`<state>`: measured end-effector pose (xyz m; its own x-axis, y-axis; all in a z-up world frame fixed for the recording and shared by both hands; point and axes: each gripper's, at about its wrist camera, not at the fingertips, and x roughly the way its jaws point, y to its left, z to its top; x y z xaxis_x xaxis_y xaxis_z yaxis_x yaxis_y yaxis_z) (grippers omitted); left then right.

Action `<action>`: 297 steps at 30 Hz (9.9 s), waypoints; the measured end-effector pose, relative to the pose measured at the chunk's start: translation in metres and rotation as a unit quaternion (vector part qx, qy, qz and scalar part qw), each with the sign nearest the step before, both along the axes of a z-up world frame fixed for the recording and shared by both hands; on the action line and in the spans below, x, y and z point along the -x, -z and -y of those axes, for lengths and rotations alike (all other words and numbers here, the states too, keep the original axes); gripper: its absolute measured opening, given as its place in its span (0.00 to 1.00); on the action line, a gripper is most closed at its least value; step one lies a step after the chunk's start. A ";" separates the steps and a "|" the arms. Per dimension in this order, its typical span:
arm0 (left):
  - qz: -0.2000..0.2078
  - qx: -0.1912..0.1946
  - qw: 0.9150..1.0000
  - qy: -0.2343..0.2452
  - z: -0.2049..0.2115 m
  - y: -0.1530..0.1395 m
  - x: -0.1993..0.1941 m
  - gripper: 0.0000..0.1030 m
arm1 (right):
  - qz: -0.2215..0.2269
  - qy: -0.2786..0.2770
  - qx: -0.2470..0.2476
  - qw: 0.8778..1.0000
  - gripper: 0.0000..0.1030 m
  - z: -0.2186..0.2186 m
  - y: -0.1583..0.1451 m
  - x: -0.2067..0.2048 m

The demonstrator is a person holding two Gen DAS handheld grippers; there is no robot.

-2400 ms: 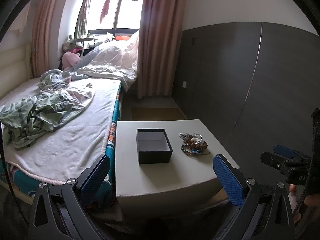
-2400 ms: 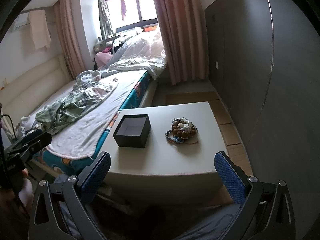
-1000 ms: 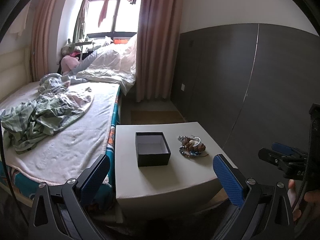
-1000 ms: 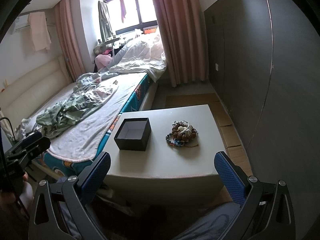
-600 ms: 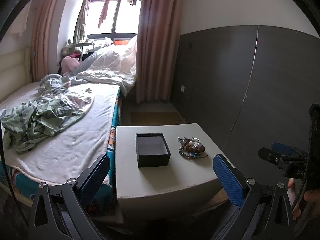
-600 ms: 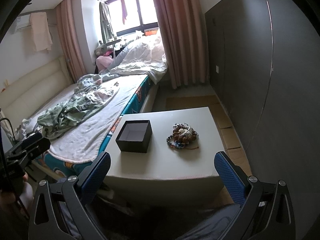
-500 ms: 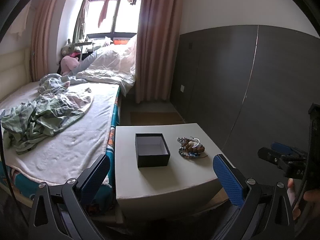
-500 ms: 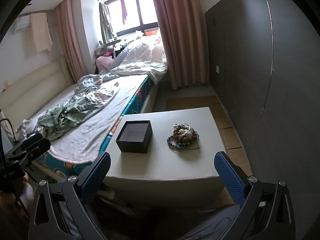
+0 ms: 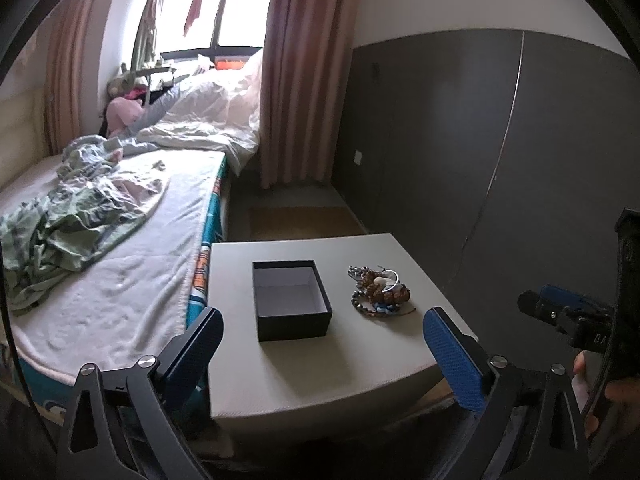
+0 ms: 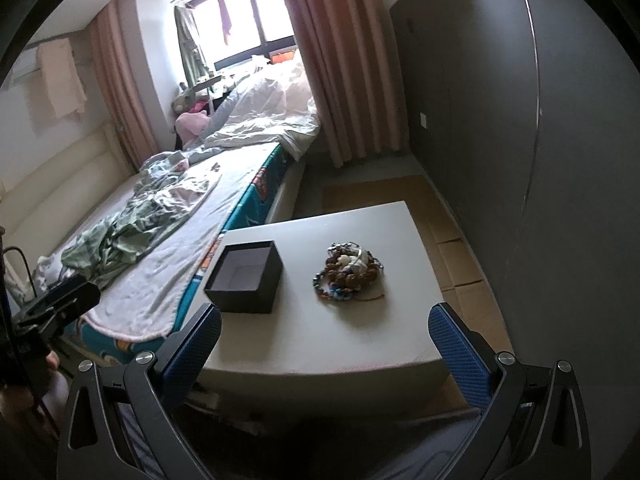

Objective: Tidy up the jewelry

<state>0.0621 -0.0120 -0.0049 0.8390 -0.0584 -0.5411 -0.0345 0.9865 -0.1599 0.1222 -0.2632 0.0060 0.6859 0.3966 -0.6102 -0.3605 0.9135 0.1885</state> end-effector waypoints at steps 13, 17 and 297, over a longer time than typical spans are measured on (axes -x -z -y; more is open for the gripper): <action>-0.069 0.022 0.996 0.046 0.014 0.033 -0.083 0.64 | -0.055 0.005 -0.020 0.998 0.77 0.016 0.035 -0.063; -0.087 0.027 0.994 0.061 0.022 0.042 -0.108 0.58 | -0.073 0.006 -0.029 0.997 0.67 0.022 0.047 -0.082; -0.307 -0.130 0.916 0.222 0.086 0.130 -0.342 0.44 | -0.246 0.105 -0.107 0.958 0.69 0.088 0.143 -0.199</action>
<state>0.4040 -0.0977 -0.1350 0.2962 -0.1231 -0.9472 0.3756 0.9268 -0.0030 0.3211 -0.3516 -0.1366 0.4148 0.4336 -0.7999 0.0082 0.8773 0.4799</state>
